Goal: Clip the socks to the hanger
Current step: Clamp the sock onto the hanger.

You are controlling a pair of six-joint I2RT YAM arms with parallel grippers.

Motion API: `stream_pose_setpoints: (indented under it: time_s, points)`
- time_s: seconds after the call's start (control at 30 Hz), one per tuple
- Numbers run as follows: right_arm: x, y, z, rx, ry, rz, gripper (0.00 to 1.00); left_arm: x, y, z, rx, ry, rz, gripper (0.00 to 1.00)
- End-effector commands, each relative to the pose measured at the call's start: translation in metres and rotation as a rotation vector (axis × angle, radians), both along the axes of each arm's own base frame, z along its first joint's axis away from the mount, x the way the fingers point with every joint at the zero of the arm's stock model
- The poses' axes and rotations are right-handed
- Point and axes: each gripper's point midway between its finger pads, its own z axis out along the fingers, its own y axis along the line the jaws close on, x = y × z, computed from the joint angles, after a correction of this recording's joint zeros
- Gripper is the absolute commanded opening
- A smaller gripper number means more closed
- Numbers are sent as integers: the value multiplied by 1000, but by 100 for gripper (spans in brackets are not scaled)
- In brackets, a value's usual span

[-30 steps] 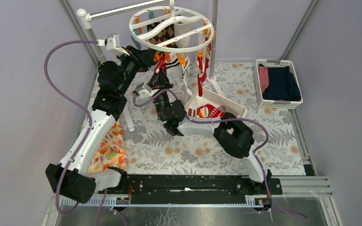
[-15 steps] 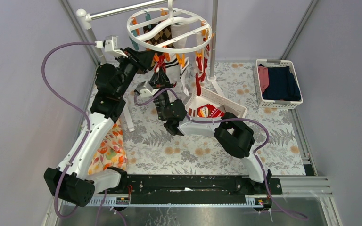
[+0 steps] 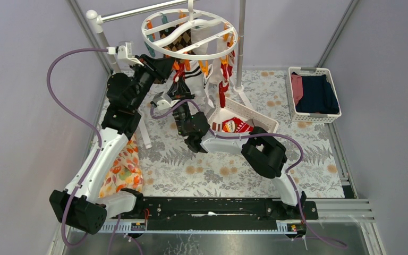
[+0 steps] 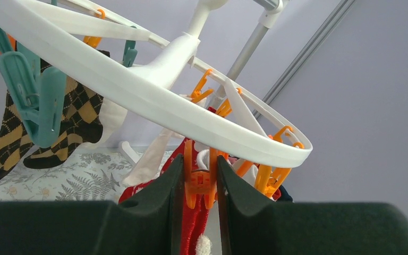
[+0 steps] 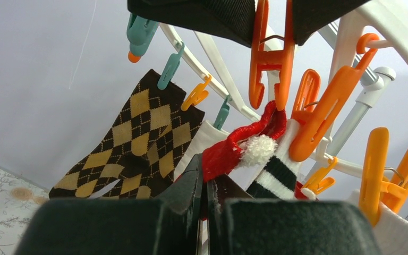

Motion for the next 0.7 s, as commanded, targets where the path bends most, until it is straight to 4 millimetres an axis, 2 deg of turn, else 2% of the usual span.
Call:
stream_pose_setpoints:
  time_s: [0.0,0.67]
  points:
    - [-3,-19,32,96,-35,-5,0,-5,1,11,-13,-55,-10,9]
    - [-15,-15,45,104,-69,31,0,5,2,-7,34,-31,9,9]
